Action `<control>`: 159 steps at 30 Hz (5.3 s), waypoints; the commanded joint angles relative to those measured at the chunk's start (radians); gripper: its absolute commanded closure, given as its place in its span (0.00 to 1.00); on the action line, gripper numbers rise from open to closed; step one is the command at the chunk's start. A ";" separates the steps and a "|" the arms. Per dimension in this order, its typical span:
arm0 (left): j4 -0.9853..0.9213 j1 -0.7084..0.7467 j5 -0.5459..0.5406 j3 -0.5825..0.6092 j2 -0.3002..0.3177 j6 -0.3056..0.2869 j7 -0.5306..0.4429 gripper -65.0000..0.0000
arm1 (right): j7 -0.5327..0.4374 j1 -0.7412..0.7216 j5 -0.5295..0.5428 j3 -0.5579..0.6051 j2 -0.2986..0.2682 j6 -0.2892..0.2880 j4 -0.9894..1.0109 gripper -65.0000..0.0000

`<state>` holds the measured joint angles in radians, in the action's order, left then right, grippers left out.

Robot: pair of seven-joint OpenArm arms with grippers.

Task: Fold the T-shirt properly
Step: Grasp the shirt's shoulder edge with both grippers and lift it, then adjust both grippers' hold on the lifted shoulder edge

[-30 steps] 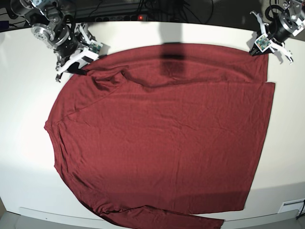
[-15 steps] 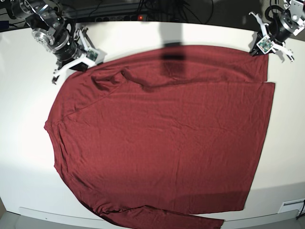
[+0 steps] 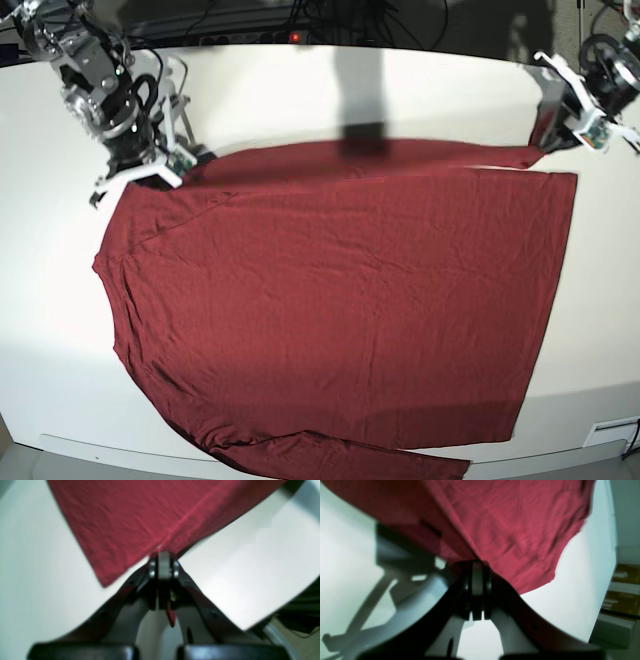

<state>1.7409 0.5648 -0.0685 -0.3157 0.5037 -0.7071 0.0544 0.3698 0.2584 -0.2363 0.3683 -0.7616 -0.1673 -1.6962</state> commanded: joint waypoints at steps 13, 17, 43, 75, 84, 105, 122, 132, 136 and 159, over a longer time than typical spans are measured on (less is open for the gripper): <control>-0.029 -0.186 -0.011 -0.009 0.009 0.019 0.049 1.00 | -0.018 -0.187 0.084 -0.009 0.086 0.005 0.143 1.00; -0.102 -0.246 -0.011 -0.009 0.009 0.019 0.050 1.00 | -0.022 -0.229 0.085 -0.009 0.109 -0.016 0.172 1.00; -0.419 -0.568 0.077 0.232 0.010 0.105 0.119 1.00 | -0.014 -0.417 0.140 -0.009 0.177 -0.060 0.318 1.00; -0.298 -0.462 0.292 0.332 0.163 0.009 0.205 0.67 | 0.121 -0.395 0.148 -0.009 0.144 0.002 0.128 0.53; -0.355 -0.455 0.612 0.588 0.209 0.072 0.101 0.67 | 0.194 -0.388 0.148 -0.009 0.144 0.002 0.128 0.53; -0.203 -0.389 0.310 0.592 0.398 0.040 0.144 0.67 | 0.215 -0.388 0.211 -0.009 0.155 0.000 0.143 0.53; -0.417 -0.402 0.593 0.592 0.244 0.113 -0.010 0.67 | 0.233 -0.388 0.211 -0.009 0.155 0.001 0.143 0.53; -0.498 -0.451 0.593 0.592 0.242 0.101 0.009 0.67 | 0.233 -0.388 0.211 -0.009 0.155 0.000 0.143 0.53; -0.498 -0.449 0.592 0.592 0.241 0.024 0.008 0.68 | 0.230 -0.389 0.211 -0.009 0.154 0.000 0.143 0.53; -0.498 -0.449 0.532 0.592 0.172 0.021 0.053 1.00 | 0.356 -0.304 0.333 -0.008 0.025 -0.181 0.006 0.53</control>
<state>1.2633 0.0937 0.4416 0.2600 0.6865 -0.5991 0.0433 0.7364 -0.0303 0.0982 0.3687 -0.7204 -0.3504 -1.6756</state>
